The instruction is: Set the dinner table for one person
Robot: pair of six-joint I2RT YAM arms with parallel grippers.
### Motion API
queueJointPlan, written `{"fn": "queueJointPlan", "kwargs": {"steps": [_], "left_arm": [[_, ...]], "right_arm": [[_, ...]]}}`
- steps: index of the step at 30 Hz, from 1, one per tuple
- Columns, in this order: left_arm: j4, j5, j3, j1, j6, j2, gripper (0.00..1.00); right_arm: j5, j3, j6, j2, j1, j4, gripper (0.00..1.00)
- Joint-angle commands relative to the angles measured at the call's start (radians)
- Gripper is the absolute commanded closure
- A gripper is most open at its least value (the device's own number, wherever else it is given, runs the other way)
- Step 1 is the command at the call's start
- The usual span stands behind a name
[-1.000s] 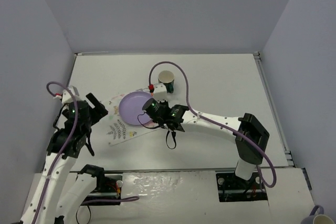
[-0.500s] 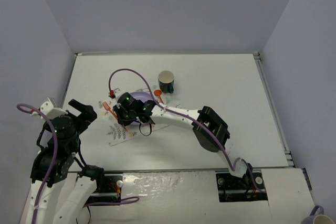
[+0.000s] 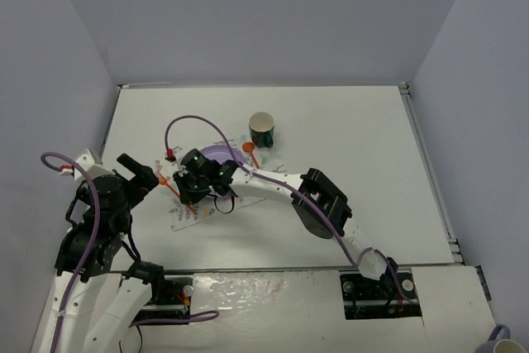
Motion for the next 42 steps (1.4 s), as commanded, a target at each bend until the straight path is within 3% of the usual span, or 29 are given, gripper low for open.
{"fn": "queueJointPlan", "kwargs": {"steps": [1, 10, 21, 25, 28, 31, 35, 38, 42], "left_arm": [[0.07, 0.005, 0.011, 0.004, 0.02, 0.023, 0.08], [0.082, 0.017, 0.006, 0.004, 0.029, 0.022, 0.08], [0.095, 0.016, -0.001, 0.002, 0.032, 0.032, 0.08], [0.097, 0.023, 0.003, 0.002, 0.037, 0.046, 0.07], [0.085, 0.006, 0.003, 0.003, 0.024, 0.047, 0.03], [0.085, 0.003, 0.002, 0.002, 0.02, 0.042, 0.03], [0.106, 0.03, -0.005, 0.005, 0.027, 0.051, 0.03], [0.103, 0.06, 0.005, 0.004, 0.037, 0.072, 0.03], [0.108, 0.081, 0.011, 0.005, 0.043, 0.095, 0.03]], "right_arm": [[0.021, 0.082, -0.026, -0.012, -0.005, 0.037, 1.0], [0.018, 0.15, 0.017, 0.043, -0.022, 0.037, 1.0], [0.073, 0.109, 0.028, 0.015, -0.03, 0.037, 1.0], [0.104, 0.082, 0.033, -0.027, -0.029, 0.037, 0.7], [0.11, 0.061, 0.036, -0.078, -0.029, 0.037, 0.55], [0.107, 0.019, 0.038, -0.155, -0.029, 0.037, 0.3], [0.232, -0.067, 0.07, -0.323, -0.033, 0.038, 0.32], [0.482, -0.2, 0.089, -0.491, -0.043, 0.051, 0.31], [0.653, -0.316, 0.078, -0.71, -0.059, 0.061, 0.25]]}}
